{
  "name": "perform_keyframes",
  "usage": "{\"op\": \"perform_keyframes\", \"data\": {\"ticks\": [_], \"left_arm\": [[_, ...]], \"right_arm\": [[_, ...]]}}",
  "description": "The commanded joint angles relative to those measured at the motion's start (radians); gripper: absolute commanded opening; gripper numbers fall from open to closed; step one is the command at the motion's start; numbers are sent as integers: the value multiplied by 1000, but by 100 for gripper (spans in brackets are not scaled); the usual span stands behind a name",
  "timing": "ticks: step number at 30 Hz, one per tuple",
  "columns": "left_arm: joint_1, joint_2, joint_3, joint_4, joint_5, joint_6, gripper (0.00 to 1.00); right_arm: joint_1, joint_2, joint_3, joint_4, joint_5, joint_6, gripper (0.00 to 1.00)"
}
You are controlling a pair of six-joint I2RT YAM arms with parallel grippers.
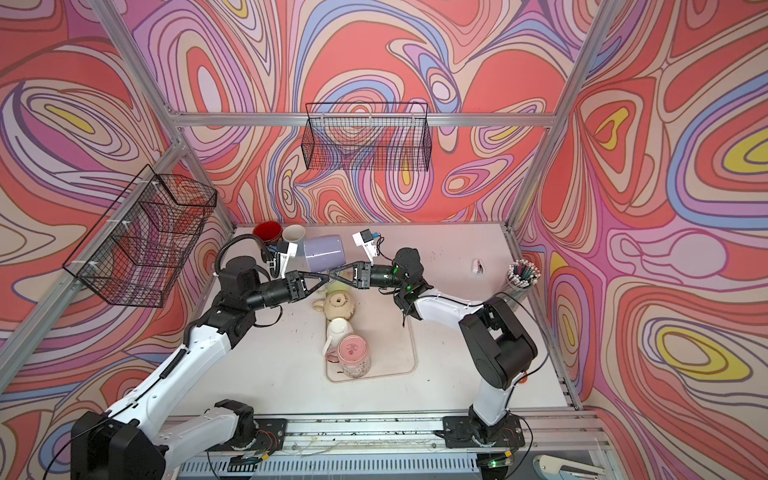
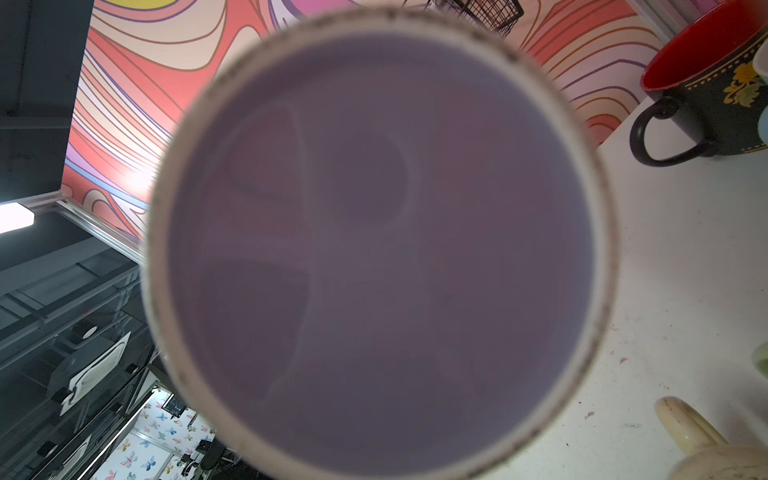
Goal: Turn the mug right side up
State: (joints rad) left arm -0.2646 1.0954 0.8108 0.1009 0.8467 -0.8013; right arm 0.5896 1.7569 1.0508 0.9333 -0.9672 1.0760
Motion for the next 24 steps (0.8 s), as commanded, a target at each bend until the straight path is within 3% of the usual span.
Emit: {"op": "perform_keyframes", "data": {"ticks": [1, 5, 9, 16, 24], "left_arm": [[-11, -19, -3, 49, 16, 33, 0], [-10, -32, -3, 35, 0, 47, 0], [-11, -36, -4, 37, 2, 48, 0], [-10, -48, -2, 28, -6, 60, 0], [-10, -55, -1, 13, -14, 73, 0]], "right_arm": [[38, 9, 39, 59, -25, 6, 0], [33, 2, 40, 24, -24, -15, 27], [26, -22, 41, -41, -10, -55, 40], [15, -64, 42, -161, 18, -133, 40], [-19, -92, -2, -150, 49, -124, 38]]}}
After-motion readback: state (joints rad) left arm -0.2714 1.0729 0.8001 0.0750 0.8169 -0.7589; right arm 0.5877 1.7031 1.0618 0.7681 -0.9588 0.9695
